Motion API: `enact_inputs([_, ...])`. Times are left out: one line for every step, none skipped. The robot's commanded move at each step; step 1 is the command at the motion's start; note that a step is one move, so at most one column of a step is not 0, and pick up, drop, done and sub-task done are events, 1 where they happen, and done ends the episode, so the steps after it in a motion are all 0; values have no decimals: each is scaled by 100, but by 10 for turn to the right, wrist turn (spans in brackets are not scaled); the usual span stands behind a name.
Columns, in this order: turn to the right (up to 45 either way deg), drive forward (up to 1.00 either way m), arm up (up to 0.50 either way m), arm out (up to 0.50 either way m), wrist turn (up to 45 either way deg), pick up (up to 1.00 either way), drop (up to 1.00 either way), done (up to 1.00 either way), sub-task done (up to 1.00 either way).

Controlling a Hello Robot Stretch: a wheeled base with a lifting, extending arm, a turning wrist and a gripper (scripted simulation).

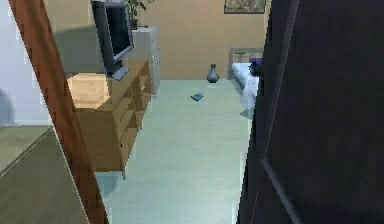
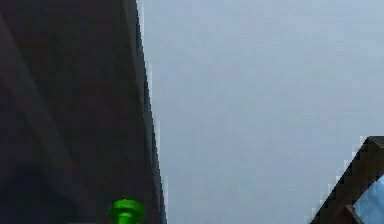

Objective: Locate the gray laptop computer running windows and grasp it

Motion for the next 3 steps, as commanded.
enact_inputs([0,90,0,0,0,0,0,0,0])
enact_inputs([90,0,0,0,0,0,0,0,0])
enact_inputs([0,100,0,0,0,0,0,0,0])
